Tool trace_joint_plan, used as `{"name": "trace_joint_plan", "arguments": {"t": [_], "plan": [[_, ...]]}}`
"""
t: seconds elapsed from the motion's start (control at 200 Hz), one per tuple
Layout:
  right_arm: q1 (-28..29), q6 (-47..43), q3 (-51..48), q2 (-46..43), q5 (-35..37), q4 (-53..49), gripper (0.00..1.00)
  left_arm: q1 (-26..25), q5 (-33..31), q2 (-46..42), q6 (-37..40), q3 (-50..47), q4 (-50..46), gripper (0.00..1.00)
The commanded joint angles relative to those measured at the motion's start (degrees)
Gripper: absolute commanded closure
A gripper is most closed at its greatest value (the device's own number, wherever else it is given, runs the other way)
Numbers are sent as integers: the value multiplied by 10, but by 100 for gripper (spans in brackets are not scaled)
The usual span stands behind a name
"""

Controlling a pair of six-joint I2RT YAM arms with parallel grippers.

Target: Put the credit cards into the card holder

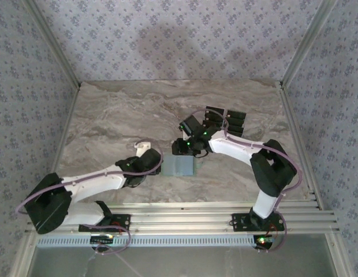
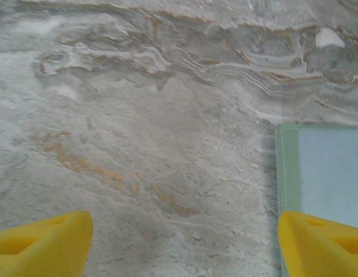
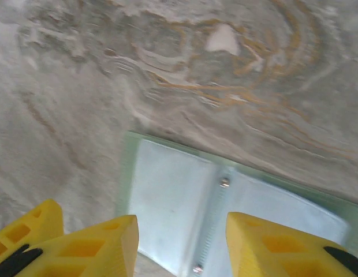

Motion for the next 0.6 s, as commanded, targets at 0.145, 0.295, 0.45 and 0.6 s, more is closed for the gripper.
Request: {"name": "trace_joint_plan", "arguments": {"t": [0.145,0.295,0.45,0.6], "plan": [[-7,-41,-29,0,42,-38,53,1,37,74,35,58,24,16],[-9,-42,-39,8,43,-33,54,0,36,105,35,70,26,16],[-14,-43,-52,8,45,-28,54,-1,31,126,34,70,22,17],[-18,-43,-65,7,44,-22,54,-6,25,143,32,72,18,17]]}}
